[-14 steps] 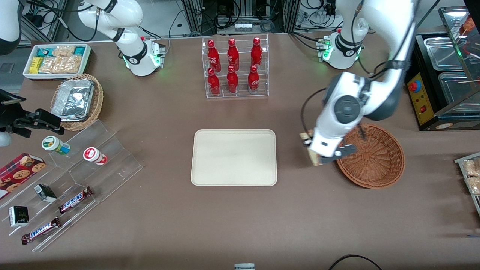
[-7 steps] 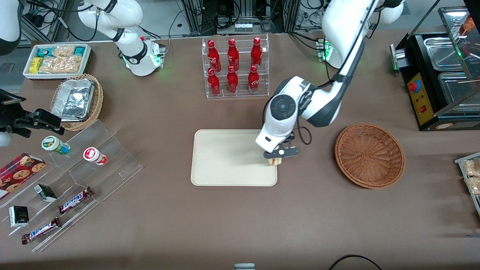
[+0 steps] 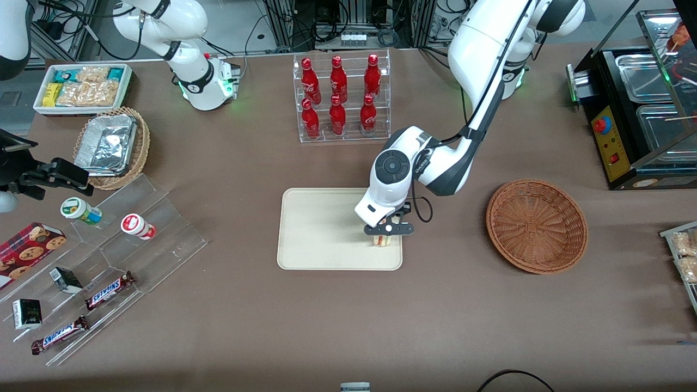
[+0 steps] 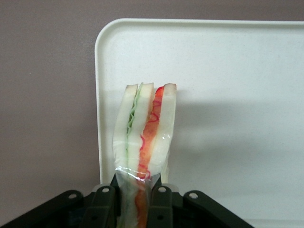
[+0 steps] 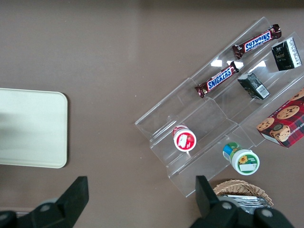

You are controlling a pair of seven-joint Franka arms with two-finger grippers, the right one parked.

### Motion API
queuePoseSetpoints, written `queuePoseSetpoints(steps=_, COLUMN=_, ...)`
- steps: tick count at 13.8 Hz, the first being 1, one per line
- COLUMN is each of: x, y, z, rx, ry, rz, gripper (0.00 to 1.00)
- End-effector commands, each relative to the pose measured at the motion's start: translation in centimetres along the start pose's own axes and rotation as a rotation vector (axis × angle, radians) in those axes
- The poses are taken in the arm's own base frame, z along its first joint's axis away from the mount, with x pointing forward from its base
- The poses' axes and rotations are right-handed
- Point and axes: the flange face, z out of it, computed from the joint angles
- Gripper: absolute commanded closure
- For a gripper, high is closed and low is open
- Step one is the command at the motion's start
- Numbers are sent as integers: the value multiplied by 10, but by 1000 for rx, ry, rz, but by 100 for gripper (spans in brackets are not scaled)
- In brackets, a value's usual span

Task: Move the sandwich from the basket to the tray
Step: 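Lower the sandwich onto the tray and open the left gripper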

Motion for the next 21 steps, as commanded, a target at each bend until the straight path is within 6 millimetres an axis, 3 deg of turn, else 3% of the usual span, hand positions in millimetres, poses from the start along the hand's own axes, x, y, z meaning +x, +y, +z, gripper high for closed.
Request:
queuePoseSetpoints(steps=1, x=5, y=6, z=6, rx=-6, ry=19, rz=14, gripper=74)
queuePoseSetpoints(steps=4, x=5, y=11, z=21, rx=-16, ry=36, rz=14, gripper=74)
queuePoseSetpoints(steps=8, x=4, y=12, z=25, rx=-14, ry=30, rz=13, gripper=70)
queuePoseSetpoints(steps=9, x=4, y=11, z=26, rx=-14, ry=28, rz=12, gripper=60)
queuePoseSetpoints(steps=12, x=7, y=11, z=15, rx=-25, ry=39, rz=-10, gripper=6)
queuePoseSetpoints(steps=13, x=10, y=8, z=4, rx=-28, ry=48, rz=-19, gripper=0)
queuePoseSetpoints(steps=15, x=17, y=-12, z=-32, rx=-17, ry=42, rz=-50, gripper=0)
queuePoseSetpoints(steps=19, x=42, y=-93, z=-132, rx=-7, ry=30, rz=-154, gripper=0)
queuePoseSetpoints(steps=21, x=51, y=-130, z=-168, rx=-26, ry=40, rz=-211, gripper=0)
